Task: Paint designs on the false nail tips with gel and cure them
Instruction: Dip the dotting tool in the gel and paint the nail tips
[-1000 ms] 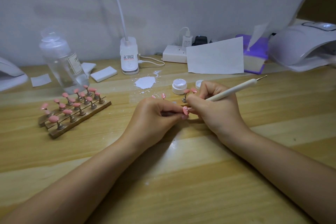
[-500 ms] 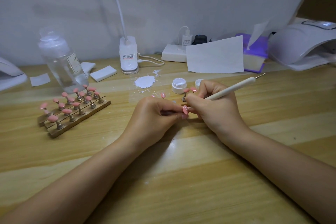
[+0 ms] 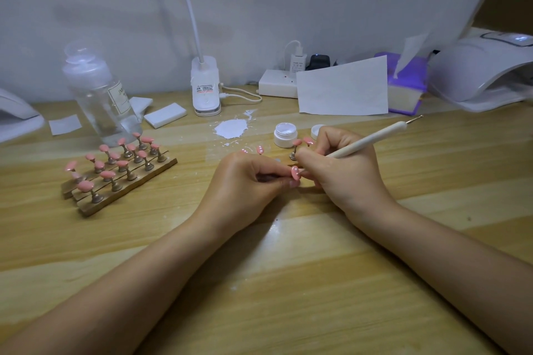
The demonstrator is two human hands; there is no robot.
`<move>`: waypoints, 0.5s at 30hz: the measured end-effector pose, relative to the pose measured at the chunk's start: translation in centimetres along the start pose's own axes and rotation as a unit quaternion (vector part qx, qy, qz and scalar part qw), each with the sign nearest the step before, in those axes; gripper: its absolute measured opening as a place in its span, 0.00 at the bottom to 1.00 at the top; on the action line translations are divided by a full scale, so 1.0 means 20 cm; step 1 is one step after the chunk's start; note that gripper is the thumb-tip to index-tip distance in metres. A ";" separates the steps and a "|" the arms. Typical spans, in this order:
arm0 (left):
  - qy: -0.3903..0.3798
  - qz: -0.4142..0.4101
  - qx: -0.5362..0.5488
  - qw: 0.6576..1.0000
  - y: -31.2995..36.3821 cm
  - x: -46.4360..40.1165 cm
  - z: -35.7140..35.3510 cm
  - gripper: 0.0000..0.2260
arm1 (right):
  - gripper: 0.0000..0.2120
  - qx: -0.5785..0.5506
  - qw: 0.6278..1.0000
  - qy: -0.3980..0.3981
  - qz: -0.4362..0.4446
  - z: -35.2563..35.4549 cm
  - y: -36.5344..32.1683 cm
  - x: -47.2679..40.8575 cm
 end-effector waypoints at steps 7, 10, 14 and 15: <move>-0.004 0.007 0.011 1.000 0.00 0.00 0.00 0.07 | 0.20 0.008 1.000 0.001 0.000 0.00 0.00 0.00; -0.005 0.005 0.009 1.000 -0.01 0.00 0.00 0.07 | 0.20 0.007 1.000 0.008 0.000 0.01 0.00 0.00; -0.003 0.007 0.012 1.000 -0.01 0.00 0.00 0.07 | 0.19 0.013 1.000 0.012 0.001 0.01 0.00 0.00; -0.003 0.007 0.011 1.000 -0.01 0.00 0.00 0.07 | 0.19 0.016 1.000 0.013 0.002 0.01 0.00 0.00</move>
Point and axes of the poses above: each hand's wrist, its own x-axis away from the middle knuckle, its own z-axis out of the back of the hand, y = z × x, the point moved 8 cm from there along -x, towards the middle knuckle, and after that the axes turned 15 degrees about y, right-handed, at the moved point
